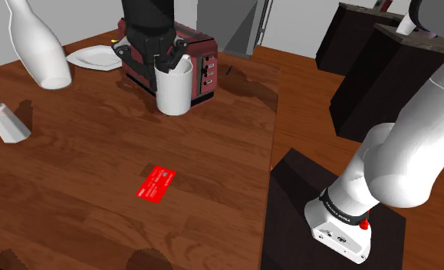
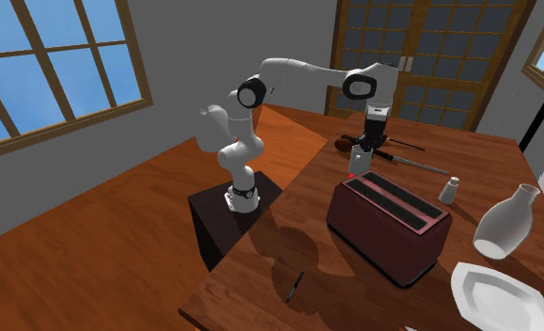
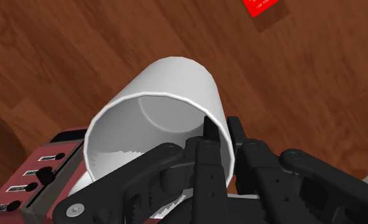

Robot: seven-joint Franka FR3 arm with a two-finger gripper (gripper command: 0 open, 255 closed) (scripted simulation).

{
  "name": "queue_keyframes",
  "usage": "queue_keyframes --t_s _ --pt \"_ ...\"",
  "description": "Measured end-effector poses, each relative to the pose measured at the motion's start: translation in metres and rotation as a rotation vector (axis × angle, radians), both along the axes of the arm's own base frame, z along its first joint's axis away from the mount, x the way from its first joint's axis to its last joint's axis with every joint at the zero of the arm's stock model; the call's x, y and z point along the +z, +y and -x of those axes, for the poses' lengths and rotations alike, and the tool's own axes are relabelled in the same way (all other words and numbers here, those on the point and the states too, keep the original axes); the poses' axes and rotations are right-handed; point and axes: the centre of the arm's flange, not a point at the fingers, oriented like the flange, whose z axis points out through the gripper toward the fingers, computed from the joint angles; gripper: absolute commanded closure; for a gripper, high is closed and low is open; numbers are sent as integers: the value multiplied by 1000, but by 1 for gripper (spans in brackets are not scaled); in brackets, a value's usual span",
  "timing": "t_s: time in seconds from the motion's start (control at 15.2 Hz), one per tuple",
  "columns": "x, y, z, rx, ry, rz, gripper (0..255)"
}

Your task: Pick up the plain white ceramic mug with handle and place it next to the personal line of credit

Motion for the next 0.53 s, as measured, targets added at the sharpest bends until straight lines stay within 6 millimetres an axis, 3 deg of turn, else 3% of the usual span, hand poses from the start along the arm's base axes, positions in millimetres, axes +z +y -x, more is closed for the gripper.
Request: queue_keyframes --t_s 0.53 --pt "-16 102 6 0 0 -1 255"
